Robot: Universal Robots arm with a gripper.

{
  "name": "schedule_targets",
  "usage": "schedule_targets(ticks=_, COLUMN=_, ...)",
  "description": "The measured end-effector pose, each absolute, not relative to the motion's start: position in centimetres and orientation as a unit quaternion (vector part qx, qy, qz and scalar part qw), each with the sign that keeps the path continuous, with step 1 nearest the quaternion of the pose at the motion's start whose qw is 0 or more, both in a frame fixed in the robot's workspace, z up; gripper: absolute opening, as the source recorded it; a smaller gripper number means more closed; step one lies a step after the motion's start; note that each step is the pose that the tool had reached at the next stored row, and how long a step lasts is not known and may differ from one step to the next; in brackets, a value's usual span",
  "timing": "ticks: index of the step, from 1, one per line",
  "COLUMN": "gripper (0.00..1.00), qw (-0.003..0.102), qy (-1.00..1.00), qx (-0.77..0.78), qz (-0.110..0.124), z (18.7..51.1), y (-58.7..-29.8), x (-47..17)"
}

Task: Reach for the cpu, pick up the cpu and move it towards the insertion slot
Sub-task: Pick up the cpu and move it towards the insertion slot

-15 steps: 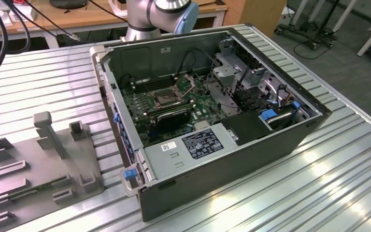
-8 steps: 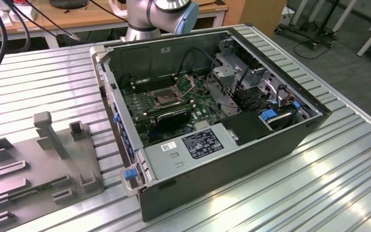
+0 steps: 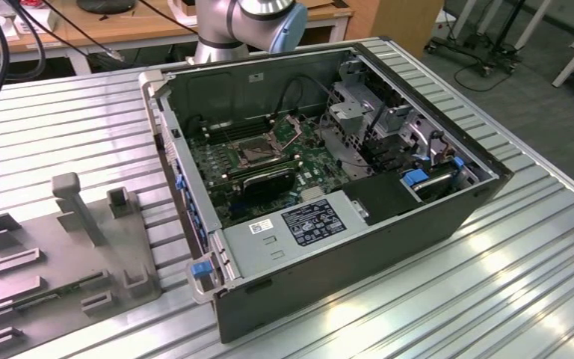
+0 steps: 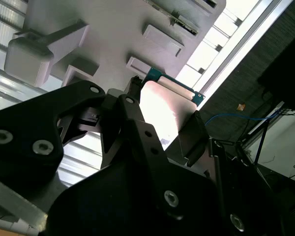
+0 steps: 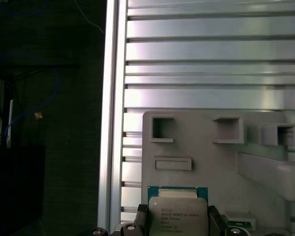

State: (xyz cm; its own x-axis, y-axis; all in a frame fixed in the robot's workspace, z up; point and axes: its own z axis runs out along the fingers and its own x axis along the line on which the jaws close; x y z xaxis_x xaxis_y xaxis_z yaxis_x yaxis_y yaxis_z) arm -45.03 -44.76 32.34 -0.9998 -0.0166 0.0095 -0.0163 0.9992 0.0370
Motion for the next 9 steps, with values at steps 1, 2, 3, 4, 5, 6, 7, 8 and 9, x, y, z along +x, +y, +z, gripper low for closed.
schedule_targets(ticks=1, gripper=0.55, qw=0.005, qy=-1.000, qx=0.008, qz=-0.018, z=32.38, y=-44.76, x=-45.03)
schedule_targets(ticks=2, gripper=0.55, qw=0.005, qy=-1.000, qx=0.008, qz=-0.018, z=32.39, y=-44.76, x=-45.03)
schedule_targets(ticks=3, gripper=0.55, qw=0.005, qy=-1.000, qx=0.008, qz=-0.018, z=32.39, y=-44.76, x=-45.03)
schedule_targets(ticks=4, gripper=0.55, qw=0.005, qy=-1.000, qx=0.008, qz=-0.018, z=32.40, y=-44.76, x=-45.03)
schedule_targets(ticks=5, gripper=0.55, qw=0.005, qy=-1.000, qx=0.008, qz=-0.018, z=32.40, y=-44.76, x=-45.03)
schedule_targets(ticks=6, gripper=0.55, qw=0.005, qy=-1.000, qx=0.008, qz=-0.018, z=32.41, y=-44.76, x=-45.03)
schedule_targets(ticks=7, gripper=0.55, qw=0.005, qy=-1.000, qx=0.008, qz=-0.018, z=32.42, y=-44.76, x=-45.03)
schedule_targets(ticks=8, gripper=0.55, qw=0.005, qy=-1.000, qx=0.008, qz=-0.018, z=32.45, y=-44.76, x=-45.03)
schedule_targets(ticks=9, gripper=0.55, qw=0.005, qy=-1.000, qx=0.008, qz=-0.018, z=32.49, y=-44.76, x=-45.03)
